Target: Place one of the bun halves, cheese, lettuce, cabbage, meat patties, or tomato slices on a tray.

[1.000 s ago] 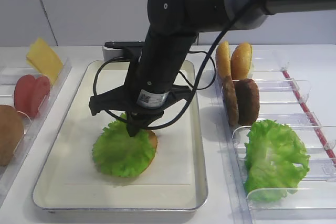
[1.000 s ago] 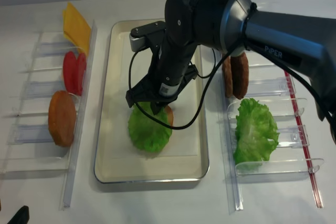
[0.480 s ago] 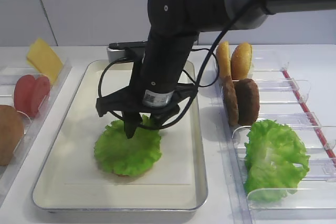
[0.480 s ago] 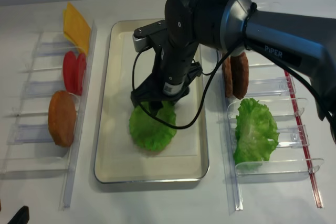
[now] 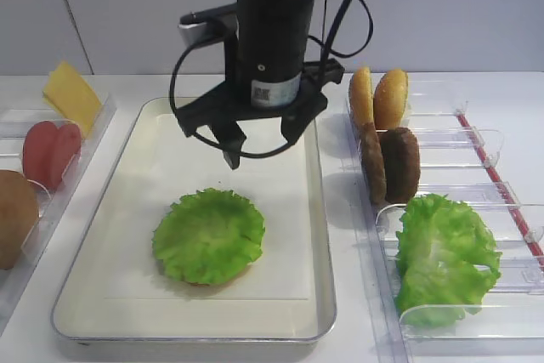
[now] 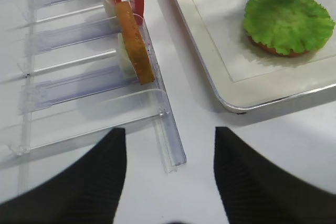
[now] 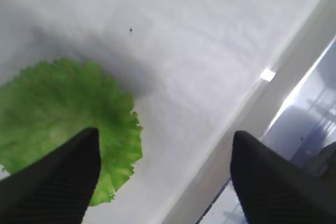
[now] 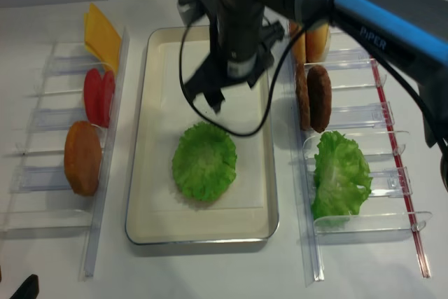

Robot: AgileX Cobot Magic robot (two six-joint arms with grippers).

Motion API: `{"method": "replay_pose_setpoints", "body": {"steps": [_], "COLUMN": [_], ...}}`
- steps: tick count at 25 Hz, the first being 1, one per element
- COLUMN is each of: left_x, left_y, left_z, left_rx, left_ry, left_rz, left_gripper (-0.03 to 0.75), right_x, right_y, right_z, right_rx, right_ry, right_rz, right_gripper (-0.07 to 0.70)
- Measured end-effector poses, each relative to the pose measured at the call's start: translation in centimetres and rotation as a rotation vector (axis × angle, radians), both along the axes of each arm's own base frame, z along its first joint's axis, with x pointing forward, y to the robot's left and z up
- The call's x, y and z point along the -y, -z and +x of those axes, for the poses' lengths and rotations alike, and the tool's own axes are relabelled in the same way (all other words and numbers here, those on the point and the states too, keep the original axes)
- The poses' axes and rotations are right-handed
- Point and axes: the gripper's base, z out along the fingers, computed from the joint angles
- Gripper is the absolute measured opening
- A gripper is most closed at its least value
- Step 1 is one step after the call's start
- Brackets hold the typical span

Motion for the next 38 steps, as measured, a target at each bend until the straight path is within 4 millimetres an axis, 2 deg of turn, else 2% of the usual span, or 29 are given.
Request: {"method": "replay_pose_setpoints", "body": {"steps": [3,6,11,15,18,21,26,29,33,38], "left_x": [0.0,0.0,0.0,0.0,0.0,0.0,0.0,0.0,0.0,0.0], "left_y": [0.0,0.0,0.0,0.0,0.0,0.0,0.0,0.0,0.0,0.0], "left_z": [0.0,0.0,0.0,0.0,0.0,0.0,0.0,0.0,0.0,0.0], "left_rx": [0.0,0.0,0.0,0.0,0.0,0.0,0.0,0.0,0.0,0.0], "left_ry": [0.0,0.0,0.0,0.0,0.0,0.0,0.0,0.0,0.0,0.0], "left_rz": [0.0,0.0,0.0,0.0,0.0,0.0,0.0,0.0,0.0,0.0], "left_gripper": [0.358,0.358,0.358,0.358,0.358,0.358,0.358,0.358,0.358,0.358], "right_x": [0.3,2.1,7.3,11.9,15.4,17.9,21.2,22.9,25.1,27.1], "right_y": [-0.7,-1.8,-6.3,-10.6,-12.2,-12.5,-12.9,-12.1,-10.0,-6.4], "right_z": [0.3,1.1,2.1,0.7,-2.1,-5.4,-12.7,-17.1,-22.5,-27.8], "right_rx": [0.018,0.029,0.119,0.225,0.271,0.282,0.343,0.374,0.426,0.488], "right_ry": [0.024,0.075,0.188,0.26,0.306,0.334,0.343,0.345,0.348,0.386], "right_rz": [0.005,0.023,0.081,0.113,0.081,0.054,0.052,0.067,0.094,0.152], "right_gripper": [0.485,0.449,0.43,0.43,0.43,0.43,0.43,0.43,0.43,0.43]}}
